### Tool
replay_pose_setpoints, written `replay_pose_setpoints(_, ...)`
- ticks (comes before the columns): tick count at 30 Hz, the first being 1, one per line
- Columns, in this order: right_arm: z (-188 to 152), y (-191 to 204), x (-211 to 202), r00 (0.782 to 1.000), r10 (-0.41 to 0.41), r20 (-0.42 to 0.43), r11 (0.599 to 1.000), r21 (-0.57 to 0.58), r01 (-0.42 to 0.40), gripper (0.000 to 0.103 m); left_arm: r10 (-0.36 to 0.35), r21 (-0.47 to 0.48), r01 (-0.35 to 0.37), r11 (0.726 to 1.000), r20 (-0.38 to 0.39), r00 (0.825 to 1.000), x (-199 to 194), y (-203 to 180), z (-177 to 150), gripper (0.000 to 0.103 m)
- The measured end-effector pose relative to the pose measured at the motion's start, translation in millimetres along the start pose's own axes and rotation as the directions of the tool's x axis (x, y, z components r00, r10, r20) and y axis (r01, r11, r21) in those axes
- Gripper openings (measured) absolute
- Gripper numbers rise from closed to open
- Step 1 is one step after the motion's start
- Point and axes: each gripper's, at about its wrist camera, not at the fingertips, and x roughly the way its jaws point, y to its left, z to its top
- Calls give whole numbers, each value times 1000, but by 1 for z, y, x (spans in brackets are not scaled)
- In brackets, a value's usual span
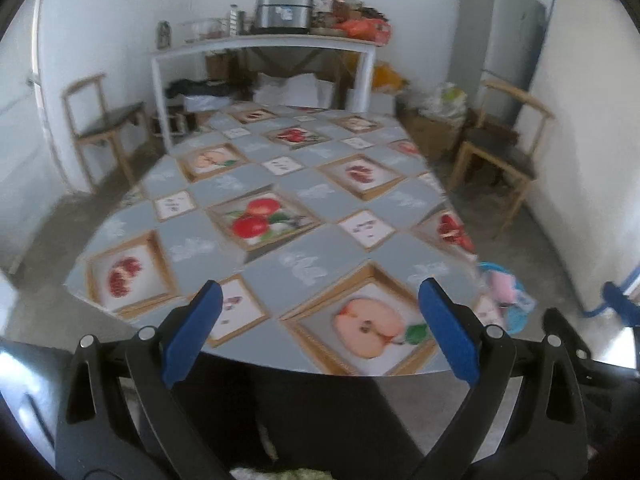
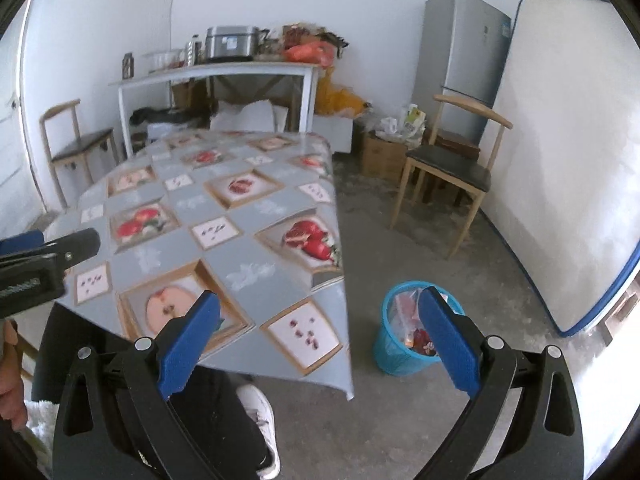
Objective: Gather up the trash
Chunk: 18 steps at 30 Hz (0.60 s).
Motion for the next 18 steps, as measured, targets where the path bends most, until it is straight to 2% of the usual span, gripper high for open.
replay_pose_setpoints(7,-3,2,-8,992,-114,52,993,-14,115,97,79,11,-79,997,-4,997,2,1,-11,94)
replay_pose_setpoints(10,-6,2,-11,990,-127,64,992,-6,128,97,48,36,-47,998,-26,999,4,0,-14,94)
replay_pose_setpoints(14,-13,-1,-11,993,-121,16,993,13,120,97,13,20,-12,1000,-36,999,1,-2,-23,94)
replay_pose_setpoints(18,-25,-6,-12,993,-113,-19,992,47,114,97,-12,19,14,1000,-85,996,5,-6,-34,94)
